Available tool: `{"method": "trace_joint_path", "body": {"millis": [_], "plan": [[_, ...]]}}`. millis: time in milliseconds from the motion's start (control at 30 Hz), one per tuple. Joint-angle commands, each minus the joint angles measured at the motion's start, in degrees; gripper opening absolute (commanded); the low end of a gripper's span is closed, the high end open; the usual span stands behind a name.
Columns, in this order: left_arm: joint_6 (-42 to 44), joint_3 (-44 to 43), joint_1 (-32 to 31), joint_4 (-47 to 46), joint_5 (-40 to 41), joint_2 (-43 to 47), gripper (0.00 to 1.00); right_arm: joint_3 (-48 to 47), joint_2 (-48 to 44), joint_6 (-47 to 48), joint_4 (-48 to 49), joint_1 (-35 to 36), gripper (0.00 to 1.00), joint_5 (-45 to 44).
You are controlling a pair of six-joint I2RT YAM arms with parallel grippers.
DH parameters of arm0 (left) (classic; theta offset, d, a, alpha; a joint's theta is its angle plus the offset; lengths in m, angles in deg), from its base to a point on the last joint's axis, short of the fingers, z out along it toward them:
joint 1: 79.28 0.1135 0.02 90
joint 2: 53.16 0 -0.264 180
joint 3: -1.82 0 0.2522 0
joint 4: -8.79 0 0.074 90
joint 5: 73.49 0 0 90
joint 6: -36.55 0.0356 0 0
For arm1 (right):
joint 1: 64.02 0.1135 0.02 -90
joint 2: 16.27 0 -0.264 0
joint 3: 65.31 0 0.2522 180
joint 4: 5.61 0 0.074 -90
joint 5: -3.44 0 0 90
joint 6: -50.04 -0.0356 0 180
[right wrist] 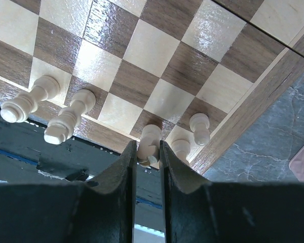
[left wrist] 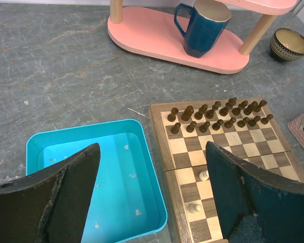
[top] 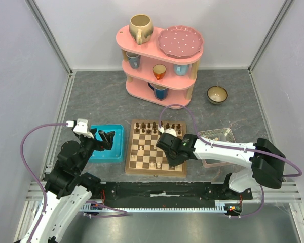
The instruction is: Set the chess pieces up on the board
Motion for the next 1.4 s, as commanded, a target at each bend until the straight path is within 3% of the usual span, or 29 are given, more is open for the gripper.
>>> {"method": "trace_joint_path", "body": {"millis": [0, 400, 633, 933, 1200, 1367], "plan": [[-0.2, 0.2, 0.1, -2.4, -0.5, 0.2, 0.9, 0.3, 0.3, -1.1, 1.8, 0.3, 0.18, -0.1], [-0.2, 0.1, 0.1, -2.4, -0.4, 0.3, 0.9, 0.9, 0.6, -1.1, 2.3, 0.3, 0.3, 0.1], [-0.2, 0.1, 0.1, -2.3, -0.4, 0.3, 0.9, 1.3, 0.8, -1.0, 2.2, 0.4, 0.32, 0.4], [-0.2, 0.1, 0.1, -2.2, -0.4, 0.5, 0.9, 0.0, 0.1, -1.0, 2.0, 0.3, 0.46, 0.1], [-0.2, 0.1, 0.1, -2.4, -0.4, 0.5, 0.91, -5.6, -5.8, -0.8, -2.1, 0.1, 0.48, -4.7], [-0.2, 0.1, 0.1, -2.4, -0.5, 0.5, 0.9, -4.2, -12.8, 1.0, -5.8, -7.2, 0.49, -8.4]]}}
